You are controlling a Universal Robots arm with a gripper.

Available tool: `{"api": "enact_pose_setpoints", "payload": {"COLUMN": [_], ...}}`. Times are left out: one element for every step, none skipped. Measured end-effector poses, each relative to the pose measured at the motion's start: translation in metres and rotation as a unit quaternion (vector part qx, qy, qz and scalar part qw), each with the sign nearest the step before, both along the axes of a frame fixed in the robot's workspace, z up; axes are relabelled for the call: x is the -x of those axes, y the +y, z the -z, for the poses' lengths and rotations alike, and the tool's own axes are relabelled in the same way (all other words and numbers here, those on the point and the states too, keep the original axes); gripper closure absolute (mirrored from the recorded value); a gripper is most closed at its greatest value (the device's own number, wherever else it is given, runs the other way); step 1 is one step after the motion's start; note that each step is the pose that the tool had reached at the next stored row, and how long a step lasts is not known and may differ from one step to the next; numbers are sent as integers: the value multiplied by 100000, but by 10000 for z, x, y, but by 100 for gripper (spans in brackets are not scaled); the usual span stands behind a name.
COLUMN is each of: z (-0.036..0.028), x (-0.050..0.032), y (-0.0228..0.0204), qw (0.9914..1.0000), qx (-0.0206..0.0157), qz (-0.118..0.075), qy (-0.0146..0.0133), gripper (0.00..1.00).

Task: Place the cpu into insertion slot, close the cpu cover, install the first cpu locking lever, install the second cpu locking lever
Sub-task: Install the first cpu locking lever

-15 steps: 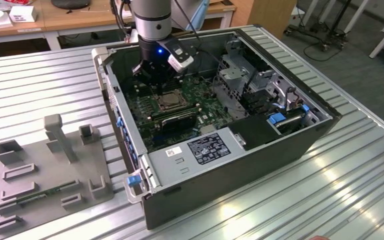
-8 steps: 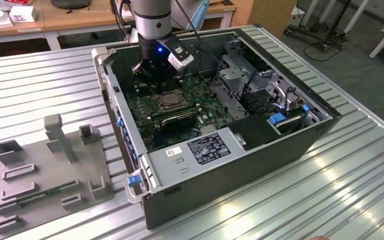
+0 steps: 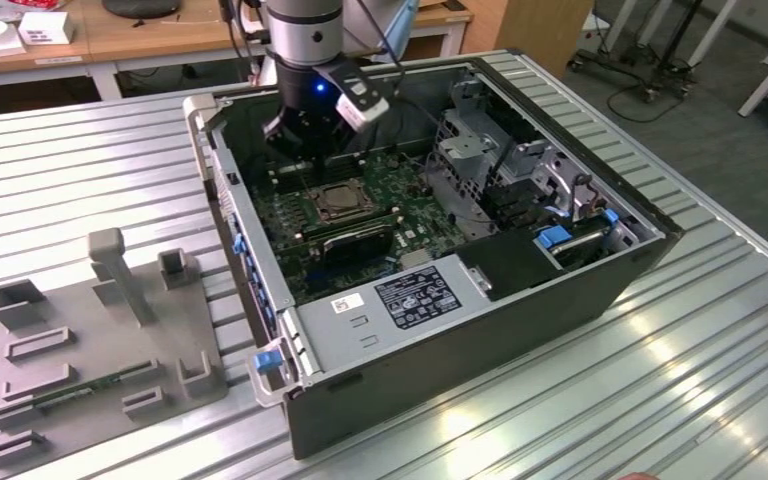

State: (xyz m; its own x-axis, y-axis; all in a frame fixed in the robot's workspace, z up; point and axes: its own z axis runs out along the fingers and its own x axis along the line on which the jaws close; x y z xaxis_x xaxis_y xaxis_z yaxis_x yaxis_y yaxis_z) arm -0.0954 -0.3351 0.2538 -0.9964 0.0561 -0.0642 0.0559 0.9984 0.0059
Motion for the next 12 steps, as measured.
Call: {"api": "enact_pose_setpoints", "payload": {"z": [-8,-14,-16,-16,-16,-16,-17,-17,-17,-16,-16,-15], "x": [0,0,0,0,0,2,8,23,41,67,91,116], "y": [0,0,0,0,0,0,0,0,0,0,0,0], "qw": [100000,100000,100000,100000,100000,100000,100000,100000,100000,100000,100000,99999], "qx": [1,1,-7,-11,-15,-10,1,-3,-1,-2,0,1], "qz": [-1,0,-1,0,0,-7,-4,-1,-2,-3,-3,-3], "qy": [1,3,-5,-9,-11,-22,-59,-139,-213,-268,-312,-361], "gripper": [90,90,90,90,90,90,90,90,90,90,90,90]}}
